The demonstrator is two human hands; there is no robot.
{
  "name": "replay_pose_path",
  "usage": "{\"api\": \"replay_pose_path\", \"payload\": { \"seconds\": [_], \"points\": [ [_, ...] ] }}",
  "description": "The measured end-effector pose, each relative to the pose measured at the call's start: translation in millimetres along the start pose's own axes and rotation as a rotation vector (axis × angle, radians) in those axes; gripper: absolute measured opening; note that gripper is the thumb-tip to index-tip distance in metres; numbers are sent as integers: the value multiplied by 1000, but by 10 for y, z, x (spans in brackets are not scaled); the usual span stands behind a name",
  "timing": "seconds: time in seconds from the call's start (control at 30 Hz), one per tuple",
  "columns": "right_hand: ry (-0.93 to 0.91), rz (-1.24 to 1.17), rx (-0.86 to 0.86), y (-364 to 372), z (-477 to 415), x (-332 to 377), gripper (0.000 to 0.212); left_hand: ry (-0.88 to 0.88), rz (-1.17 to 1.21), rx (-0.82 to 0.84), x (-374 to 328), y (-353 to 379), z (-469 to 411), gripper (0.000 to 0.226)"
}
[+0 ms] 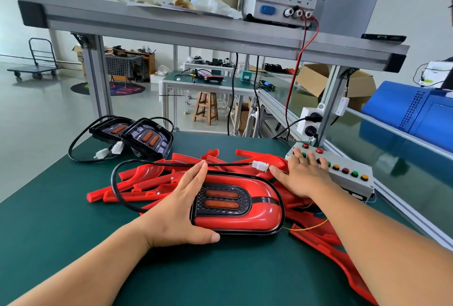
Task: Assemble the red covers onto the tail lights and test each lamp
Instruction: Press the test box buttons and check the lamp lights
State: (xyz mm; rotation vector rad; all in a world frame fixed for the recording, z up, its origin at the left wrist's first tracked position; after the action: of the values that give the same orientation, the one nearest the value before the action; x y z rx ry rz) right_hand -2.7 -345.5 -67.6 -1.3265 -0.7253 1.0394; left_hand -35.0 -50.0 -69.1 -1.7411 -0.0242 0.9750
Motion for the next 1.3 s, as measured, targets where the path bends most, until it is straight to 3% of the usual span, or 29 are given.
{"api": "replay_pose_path", "payload": {
  "seconds": [0.53,1.1,1.3],
  "points": [
    [-54,-5,-53,-15,13,76,81,12,-10,-20,-8,-6,2,134],
    [-51,-71,14,50,31,37,88,14,-24,-27,-18,-8,0,130],
    [-16,-132,-27,-23,152,-135,75,15,-15,-21,-9,-12,-7,134]
  ]
}}
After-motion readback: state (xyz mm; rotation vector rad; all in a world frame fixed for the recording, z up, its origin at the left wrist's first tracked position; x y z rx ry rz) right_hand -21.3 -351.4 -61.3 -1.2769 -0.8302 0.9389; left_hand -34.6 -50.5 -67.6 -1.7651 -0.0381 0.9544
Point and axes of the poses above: each hand's wrist, its own z-axis away from the middle knuckle, its own y-axis out of the palm, x = y × z, the point moved 10 cm from there along -z, towards the middle knuckle, and after that the axes turned 9 degrees about x, right-handed, at the moved point
